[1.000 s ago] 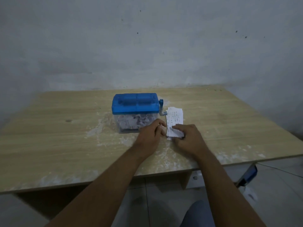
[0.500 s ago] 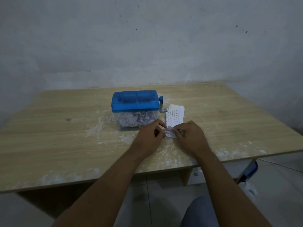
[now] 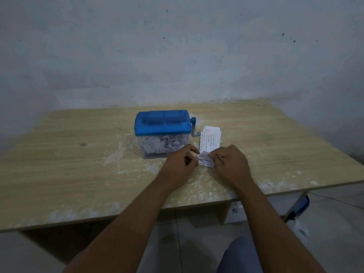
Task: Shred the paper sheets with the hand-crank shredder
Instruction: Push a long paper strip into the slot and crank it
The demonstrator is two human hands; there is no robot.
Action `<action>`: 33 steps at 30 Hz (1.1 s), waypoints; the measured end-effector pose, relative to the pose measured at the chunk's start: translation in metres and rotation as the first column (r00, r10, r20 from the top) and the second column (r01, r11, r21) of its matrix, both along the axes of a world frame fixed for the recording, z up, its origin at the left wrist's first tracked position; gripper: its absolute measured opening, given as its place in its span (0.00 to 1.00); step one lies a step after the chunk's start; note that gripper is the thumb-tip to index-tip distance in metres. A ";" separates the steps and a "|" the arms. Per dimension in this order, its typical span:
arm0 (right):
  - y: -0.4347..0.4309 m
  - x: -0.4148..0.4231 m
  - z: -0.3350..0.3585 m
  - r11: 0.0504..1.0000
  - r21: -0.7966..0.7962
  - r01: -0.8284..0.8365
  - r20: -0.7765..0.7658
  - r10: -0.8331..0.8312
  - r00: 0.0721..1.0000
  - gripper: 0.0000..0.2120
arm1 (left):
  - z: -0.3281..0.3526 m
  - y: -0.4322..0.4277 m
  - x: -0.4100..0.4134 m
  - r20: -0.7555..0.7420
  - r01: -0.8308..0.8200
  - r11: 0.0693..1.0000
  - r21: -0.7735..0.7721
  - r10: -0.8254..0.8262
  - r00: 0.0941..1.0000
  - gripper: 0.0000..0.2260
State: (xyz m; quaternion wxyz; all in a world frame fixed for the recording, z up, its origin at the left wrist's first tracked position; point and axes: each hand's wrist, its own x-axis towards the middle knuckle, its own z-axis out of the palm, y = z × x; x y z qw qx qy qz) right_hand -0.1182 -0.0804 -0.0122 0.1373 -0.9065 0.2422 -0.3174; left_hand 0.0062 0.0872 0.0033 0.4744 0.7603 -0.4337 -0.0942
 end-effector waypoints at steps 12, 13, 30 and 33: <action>0.007 -0.008 0.009 0.997 0.020 0.069 0.136 -0.071 0.988 0.06 | 0.006 0.001 -0.003 -0.045 0.000 0.999 0.050 0.002 0.999 0.08; 0.010 -0.009 0.010 0.999 0.021 0.048 0.151 -0.051 0.987 0.07 | 0.008 0.001 -0.004 -0.070 0.008 0.999 0.037 -0.006 0.997 0.08; 0.087 0.004 0.095 0.949 0.055 -0.312 0.637 0.207 0.742 0.05 | 0.120 0.037 0.006 -0.499 -0.121 0.956 -0.266 -0.029 0.866 0.17; 0.093 0.013 0.112 0.853 0.347 -0.389 0.732 0.013 0.681 0.05 | 0.134 0.044 0.012 -0.503 -0.153 0.946 -0.286 -0.012 0.864 0.18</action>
